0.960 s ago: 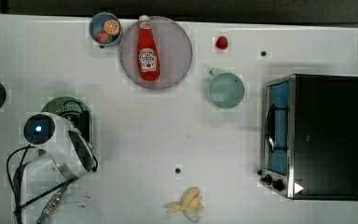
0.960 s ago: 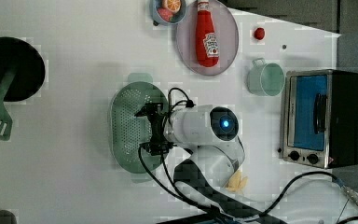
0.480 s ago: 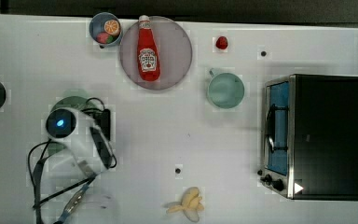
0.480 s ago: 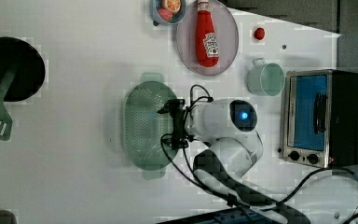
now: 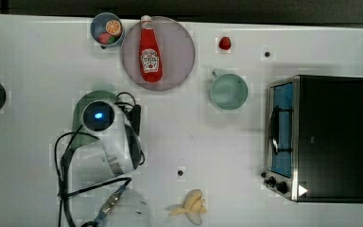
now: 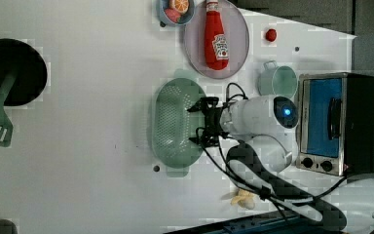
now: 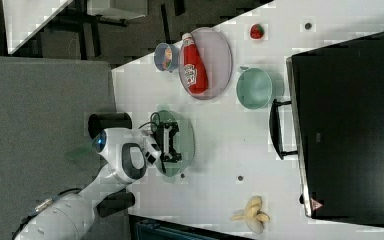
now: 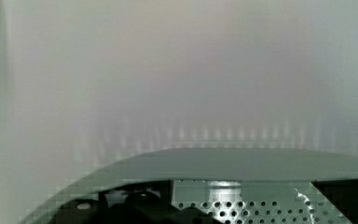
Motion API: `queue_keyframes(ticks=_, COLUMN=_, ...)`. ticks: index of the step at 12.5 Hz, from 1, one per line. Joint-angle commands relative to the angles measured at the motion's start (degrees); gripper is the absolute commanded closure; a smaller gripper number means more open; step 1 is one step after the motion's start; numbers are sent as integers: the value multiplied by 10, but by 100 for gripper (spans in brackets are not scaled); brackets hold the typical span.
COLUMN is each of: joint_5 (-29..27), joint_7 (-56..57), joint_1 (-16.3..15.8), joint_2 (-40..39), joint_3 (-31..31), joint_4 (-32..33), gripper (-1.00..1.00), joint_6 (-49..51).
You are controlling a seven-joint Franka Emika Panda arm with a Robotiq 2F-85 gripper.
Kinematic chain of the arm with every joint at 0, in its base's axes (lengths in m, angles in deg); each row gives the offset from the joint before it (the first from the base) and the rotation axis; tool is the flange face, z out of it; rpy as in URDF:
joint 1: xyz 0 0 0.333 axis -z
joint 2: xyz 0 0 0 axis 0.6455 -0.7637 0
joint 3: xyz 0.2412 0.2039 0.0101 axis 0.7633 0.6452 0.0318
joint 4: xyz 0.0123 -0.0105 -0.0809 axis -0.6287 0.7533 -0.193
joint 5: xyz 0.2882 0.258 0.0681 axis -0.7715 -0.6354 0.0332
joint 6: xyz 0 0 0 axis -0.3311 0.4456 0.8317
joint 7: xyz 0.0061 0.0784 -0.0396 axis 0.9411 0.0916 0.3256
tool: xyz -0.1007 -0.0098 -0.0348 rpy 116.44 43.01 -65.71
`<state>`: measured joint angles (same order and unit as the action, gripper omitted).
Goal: Drag strainer left to right.
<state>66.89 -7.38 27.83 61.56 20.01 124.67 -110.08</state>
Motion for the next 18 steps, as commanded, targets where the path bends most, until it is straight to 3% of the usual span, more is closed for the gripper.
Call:
queue_keyframes(ticks=1, joint_5=12, joint_7=67, joint_1=36, joint_2=22, joint_3=-26, joint_4=16, gripper=-100, joint_6=0)
queue_keyframes(ticks=15, joint_5=12, joint_7=241, joint_1=56, joint_2=37, joint_3=-156, joint_4=42, gripper=-100, joint_6=-2)
queue_keyframes(ticks=18, joint_5=12, joint_7=305, joint_1=55, joint_2=45, joint_3=-153, joint_4=38, gripper=-100, joint_6=-22)
